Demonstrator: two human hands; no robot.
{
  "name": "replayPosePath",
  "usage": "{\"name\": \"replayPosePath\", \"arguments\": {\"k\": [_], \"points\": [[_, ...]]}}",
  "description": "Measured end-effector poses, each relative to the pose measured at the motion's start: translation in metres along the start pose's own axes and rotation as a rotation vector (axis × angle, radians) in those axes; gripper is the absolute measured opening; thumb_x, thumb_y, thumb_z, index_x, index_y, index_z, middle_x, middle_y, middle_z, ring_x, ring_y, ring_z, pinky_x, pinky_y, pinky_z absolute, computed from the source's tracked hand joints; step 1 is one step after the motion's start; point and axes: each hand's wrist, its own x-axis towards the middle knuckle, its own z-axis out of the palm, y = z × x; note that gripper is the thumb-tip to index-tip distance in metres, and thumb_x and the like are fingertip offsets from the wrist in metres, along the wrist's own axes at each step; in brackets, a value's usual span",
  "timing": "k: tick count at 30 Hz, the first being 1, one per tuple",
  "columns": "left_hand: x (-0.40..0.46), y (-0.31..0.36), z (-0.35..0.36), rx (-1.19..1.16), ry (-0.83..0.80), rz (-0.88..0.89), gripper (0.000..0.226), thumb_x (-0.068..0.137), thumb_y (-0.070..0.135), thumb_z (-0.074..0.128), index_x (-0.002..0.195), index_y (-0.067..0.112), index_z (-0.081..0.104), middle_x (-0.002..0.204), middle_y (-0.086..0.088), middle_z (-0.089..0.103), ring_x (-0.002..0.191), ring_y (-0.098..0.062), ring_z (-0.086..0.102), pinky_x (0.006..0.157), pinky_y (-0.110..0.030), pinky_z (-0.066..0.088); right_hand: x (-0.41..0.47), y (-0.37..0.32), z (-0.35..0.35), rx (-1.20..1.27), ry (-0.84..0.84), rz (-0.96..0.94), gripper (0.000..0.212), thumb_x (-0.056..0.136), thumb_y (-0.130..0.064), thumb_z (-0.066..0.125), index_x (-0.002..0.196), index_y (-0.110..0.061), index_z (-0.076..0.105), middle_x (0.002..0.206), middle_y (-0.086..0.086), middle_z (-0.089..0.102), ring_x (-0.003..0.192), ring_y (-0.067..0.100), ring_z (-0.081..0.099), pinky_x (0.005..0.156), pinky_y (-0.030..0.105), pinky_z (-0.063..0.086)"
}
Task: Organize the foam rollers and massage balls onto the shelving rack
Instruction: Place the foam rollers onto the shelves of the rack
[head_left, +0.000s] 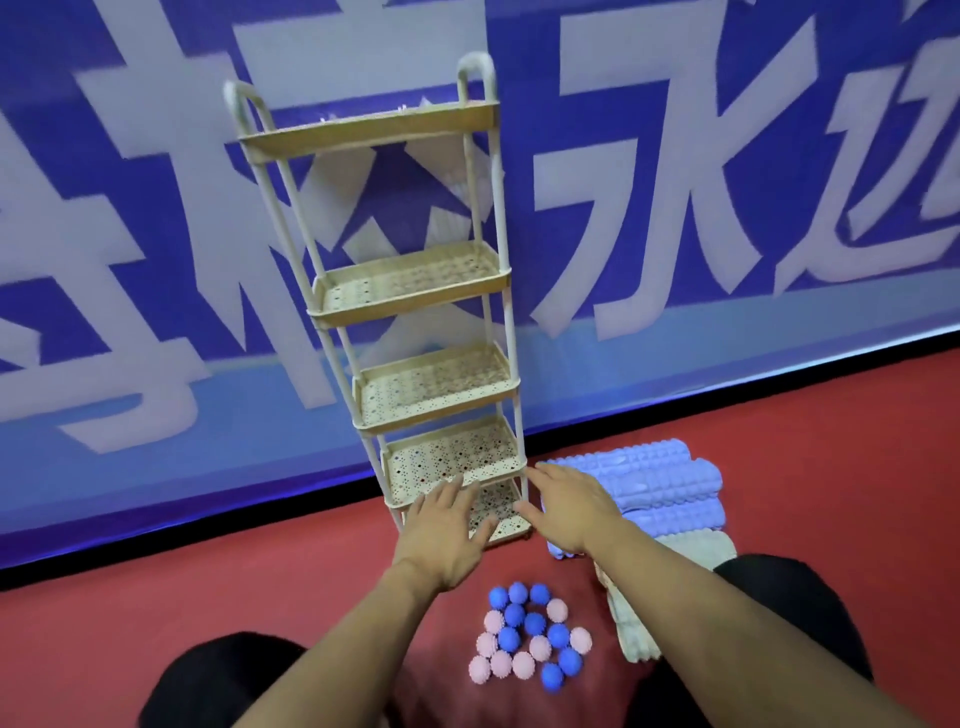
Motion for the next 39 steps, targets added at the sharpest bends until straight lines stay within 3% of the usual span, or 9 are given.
{"name": "replayPosePath", "arguments": {"k": [8,21,31,36,39], "points": [[0.011,0.01,-0.048,-0.016,0.092,0.02,0.066,0.099,0.063,0.024,0.155,0.028,0.025,0.164,0.001,0.022,0.151,-0.021,0.018,0.123,-0.042,0.014,-0.006,-0.011,-0.057,-0.04,0.059,0.019,0.064,0.1,-0.059,0.039,0.155,-0.028,0.029,0.156,-0.001,0.037,0.142,0.026,0.036,0.116,0.042,0.028],[0.074,0.027,-0.037,-0.041,0.045,0.107,0.066,0.099,0.063,0.027,0.156,0.029,0.025,0.163,-0.001,0.024,0.149,-0.023,0.023,0.121,-0.041,0.018,0.02,0.042,-0.057,-0.051,-0.013,0.108,0.067,0.1,-0.059,0.038,0.157,-0.027,0.025,0.161,-0.003,0.03,0.143,0.025,0.035,0.114,0.04,0.032],[0.19,0.054,0.07,-0.028,-0.189,0.13,0.072,0.097,0.061,0.033,0.157,0.024,0.02,0.164,-0.004,0.021,0.148,-0.025,0.024,0.12,-0.043,0.023,0.081,0.163,0.008,-0.001,-0.112,0.195,0.066,0.101,-0.06,0.036,0.158,-0.03,0.023,0.164,-0.004,0.023,0.148,0.021,0.028,0.116,0.039,0.025],[0.265,0.057,0.158,0.029,-0.284,0.156,0.073,0.096,0.061,0.034,0.157,0.022,0.019,0.162,-0.003,0.022,0.147,-0.026,0.024,0.118,-0.045,0.028,0.117,0.229,0.073,0.064,-0.146,0.286,0.076,0.095,-0.071,0.025,0.159,-0.031,0.018,0.165,-0.003,0.019,0.15,0.02,0.022,0.121,0.04,0.02],[0.307,0.054,0.218,0.037,-0.347,0.131,0.075,0.095,0.061,0.037,0.156,0.021,0.02,0.16,-0.004,0.026,0.145,-0.028,0.029,0.115,-0.045,0.033,0.136,0.262,0.121,0.092,-0.188,0.329,0.069,0.1,-0.062,0.033,0.159,-0.031,0.015,0.166,-0.005,0.015,0.152,0.02,0.018,0.123,0.041,0.017]]}}
